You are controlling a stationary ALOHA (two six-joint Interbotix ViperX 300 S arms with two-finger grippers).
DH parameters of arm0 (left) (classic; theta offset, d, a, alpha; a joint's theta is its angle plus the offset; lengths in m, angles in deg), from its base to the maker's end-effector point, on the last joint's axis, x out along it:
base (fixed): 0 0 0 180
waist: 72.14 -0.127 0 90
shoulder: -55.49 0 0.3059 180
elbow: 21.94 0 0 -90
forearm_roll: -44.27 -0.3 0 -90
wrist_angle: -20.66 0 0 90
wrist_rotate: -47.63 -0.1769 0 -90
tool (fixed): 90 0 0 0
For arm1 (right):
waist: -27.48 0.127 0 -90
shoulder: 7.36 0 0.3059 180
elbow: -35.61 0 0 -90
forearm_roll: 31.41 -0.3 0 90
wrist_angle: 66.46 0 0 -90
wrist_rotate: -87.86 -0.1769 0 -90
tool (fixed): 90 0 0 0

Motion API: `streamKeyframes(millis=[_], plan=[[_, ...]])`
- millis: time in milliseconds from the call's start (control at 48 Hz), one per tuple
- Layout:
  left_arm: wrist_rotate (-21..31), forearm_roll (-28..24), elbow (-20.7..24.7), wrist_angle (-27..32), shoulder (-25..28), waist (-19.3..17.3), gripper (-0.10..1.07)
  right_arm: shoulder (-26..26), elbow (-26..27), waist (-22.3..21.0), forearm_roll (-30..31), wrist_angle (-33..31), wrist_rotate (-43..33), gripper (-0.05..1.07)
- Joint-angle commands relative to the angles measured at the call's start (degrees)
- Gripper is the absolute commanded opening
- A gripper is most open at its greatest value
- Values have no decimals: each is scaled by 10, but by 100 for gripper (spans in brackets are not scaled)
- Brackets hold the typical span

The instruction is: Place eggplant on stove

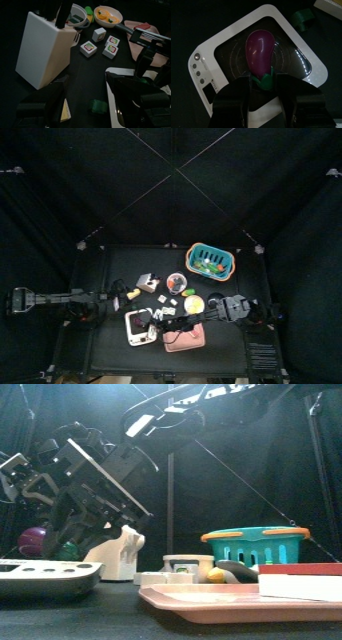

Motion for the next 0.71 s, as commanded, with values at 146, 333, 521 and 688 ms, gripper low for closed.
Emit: streamKeyframes(millis=[146,333,521,688], plan=[[-1,1,8,-5,1,1,94,-15,12,-2,2,0,0,76],[-1,1,7,-5,1,1,94,-17,12,-3,-1,-4,0,80],[-1,1,7,-5,1,1,94,-22,17,0,-1,-4,0,81],[-1,1,7,-5,1,1,94,-27,23,1,0,-11,0,81]])
